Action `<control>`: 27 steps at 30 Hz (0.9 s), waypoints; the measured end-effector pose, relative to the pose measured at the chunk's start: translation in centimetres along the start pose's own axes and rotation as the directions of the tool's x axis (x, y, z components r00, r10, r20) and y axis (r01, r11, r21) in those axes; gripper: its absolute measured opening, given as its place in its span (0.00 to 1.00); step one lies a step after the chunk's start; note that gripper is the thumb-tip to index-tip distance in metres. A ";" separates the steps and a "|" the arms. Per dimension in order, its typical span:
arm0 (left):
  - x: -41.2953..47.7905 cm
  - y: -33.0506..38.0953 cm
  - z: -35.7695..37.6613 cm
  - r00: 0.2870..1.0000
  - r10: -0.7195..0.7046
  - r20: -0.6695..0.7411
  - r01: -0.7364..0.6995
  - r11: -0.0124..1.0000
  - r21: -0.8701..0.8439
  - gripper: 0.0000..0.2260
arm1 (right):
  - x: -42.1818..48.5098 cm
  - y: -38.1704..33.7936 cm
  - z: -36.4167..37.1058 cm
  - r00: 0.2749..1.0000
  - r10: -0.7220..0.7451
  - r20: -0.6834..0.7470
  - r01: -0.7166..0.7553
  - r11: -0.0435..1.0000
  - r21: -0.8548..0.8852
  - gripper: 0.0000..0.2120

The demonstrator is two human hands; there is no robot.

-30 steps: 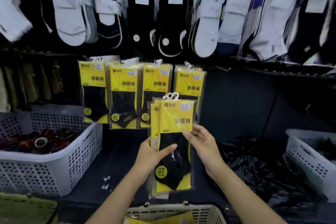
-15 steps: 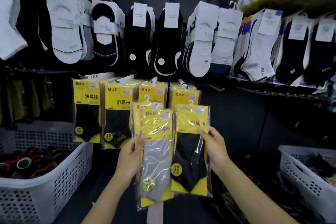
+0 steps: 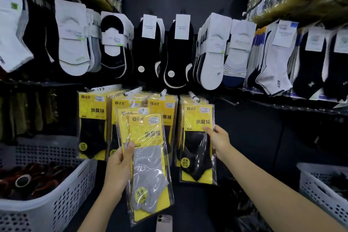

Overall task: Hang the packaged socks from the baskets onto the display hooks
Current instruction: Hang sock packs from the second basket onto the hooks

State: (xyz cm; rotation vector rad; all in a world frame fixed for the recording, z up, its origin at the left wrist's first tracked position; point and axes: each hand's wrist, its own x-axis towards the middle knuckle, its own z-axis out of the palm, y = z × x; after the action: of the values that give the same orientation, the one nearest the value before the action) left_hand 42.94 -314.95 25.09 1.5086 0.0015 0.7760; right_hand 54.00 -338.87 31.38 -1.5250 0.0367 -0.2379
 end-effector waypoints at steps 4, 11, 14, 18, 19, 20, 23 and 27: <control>0.2 -0.6 -0.3 0.997 -0.058 0.045 0.058 0.998 -0.005 0.18 | 0.8 1.8 -0.3 0.976 0.206 -0.065 -0.199 0.975 0.096 0.20; -0.7 -0.4 1.3 0.992 -0.106 0.061 0.109 0.993 -0.043 0.11 | -3.6 3.8 -0.6 0.987 0.143 -0.073 -0.142 0.990 0.016 0.07; -1.3 -0.3 2.7 0.984 -0.129 0.120 0.137 0.989 -0.060 0.09 | -6.9 3.7 0.6 0.973 0.121 0.194 -0.125 0.992 0.009 0.10; -2.4 0.0 3.9 0.969 -0.192 0.152 0.208 0.973 -0.096 0.12 | -9.5 4.2 1.6 0.963 0.020 0.268 -0.022 1.000 0.007 0.10; -2.5 0.1 4.1 0.968 -0.198 0.157 0.215 0.972 -0.098 0.11 | -9.8 4.1 1.5 0.967 0.000 0.256 -0.002 1.000 0.011 0.09; -2.6 0.2 4.2 0.966 -0.203 0.161 0.220 0.971 -0.095 0.12 | -9.8 4.0 1.3 0.970 -0.012 0.244 0.008 1.000 0.017 0.09; -2.3 0.4 3.7 0.969 -0.184 0.164 0.190 0.982 -0.020 0.24 | -9.2 3.5 0.4 0.985 -0.007 0.171 0.001 0.999 0.035 0.09; -1.6 0.7 2.4 0.983 -0.131 0.130 0.130 0.991 0.019 0.28 | -7.5 2.0 -1.4 0.999 -0.035 0.024 0.033 0.997 0.076 0.05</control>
State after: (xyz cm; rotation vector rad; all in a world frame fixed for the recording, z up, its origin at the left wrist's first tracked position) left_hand 42.50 -317.85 25.21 1.5506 0.0065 0.5719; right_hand 46.66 -338.81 28.39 -1.4538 -0.0185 -0.2444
